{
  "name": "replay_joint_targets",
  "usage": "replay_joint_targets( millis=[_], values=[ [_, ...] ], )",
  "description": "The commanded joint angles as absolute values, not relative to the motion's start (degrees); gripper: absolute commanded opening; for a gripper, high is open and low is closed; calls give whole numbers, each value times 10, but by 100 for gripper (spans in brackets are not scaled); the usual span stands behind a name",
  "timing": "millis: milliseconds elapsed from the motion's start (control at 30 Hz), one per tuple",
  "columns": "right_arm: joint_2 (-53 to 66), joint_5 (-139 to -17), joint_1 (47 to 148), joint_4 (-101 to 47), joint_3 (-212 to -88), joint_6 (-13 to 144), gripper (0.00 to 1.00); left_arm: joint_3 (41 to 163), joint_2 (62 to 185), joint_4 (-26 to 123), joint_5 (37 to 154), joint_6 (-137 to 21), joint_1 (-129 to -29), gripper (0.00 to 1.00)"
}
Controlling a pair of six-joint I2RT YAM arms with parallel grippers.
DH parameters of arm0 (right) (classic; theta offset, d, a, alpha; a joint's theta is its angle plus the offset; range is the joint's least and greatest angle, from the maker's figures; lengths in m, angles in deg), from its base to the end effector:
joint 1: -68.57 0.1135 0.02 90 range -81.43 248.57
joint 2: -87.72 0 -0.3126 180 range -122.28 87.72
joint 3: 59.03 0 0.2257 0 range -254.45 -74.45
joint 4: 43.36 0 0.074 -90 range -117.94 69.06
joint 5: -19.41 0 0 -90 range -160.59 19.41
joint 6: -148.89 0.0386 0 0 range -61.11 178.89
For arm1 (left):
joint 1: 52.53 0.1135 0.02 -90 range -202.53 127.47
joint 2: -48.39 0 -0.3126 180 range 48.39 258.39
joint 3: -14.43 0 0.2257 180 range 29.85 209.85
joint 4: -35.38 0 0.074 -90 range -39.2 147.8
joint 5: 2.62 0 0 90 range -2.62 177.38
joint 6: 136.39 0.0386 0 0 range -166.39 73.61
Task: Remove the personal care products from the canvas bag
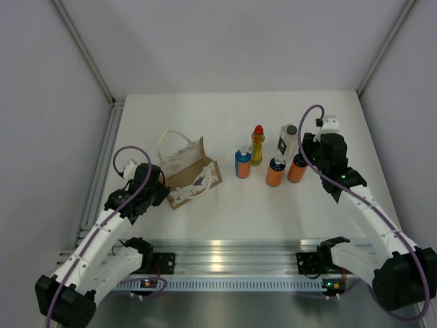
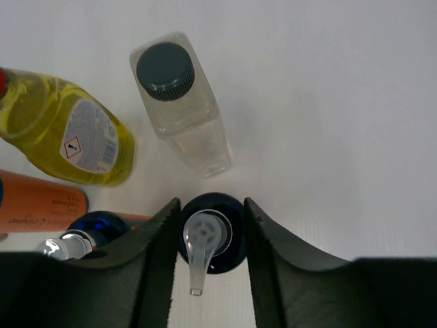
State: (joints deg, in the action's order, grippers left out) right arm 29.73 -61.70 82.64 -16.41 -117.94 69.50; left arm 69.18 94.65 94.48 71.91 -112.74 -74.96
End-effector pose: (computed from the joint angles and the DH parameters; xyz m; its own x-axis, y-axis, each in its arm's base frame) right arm 0.1768 0.0382 0.3330 -0.4378 0.0778 -0.8957 -0.0253 0.9948 0.0988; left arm 0.0942 -0.0277 0.2867 -0.4801 -0.7569 -0.4434 -0.5696 0.6534 -0.4986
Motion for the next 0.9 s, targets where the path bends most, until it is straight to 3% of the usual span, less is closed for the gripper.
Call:
replay_joint_targets(
  millis=[0,100,267,367,400,500,533,867],
  values=[
    [312,-622,816,-256,-1182,693,45,699,950,960,724,-1120,-749,0],
    [318,-620,817,-251,-1182,690,65,704,953,959,723,-1113,-749,2],
    [320,-623,817,-220,-1221,683,70,723,958,960,721,-1093,-749,24],
    [324,-631,817,-187,-1258,679,72,748,960,961,716,-1071,-749,53],
    [324,-631,817,-164,-1280,677,74,765,961,964,716,-1063,-749,68],
    [323,-627,817,-127,-1321,666,90,798,966,978,711,-1041,-749,96],
    [324,-625,817,-102,-1330,663,99,822,967,986,711,-1033,-749,98],
    [338,-581,817,107,-1466,659,99,993,994,1124,638,-873,-749,98]
  ],
)
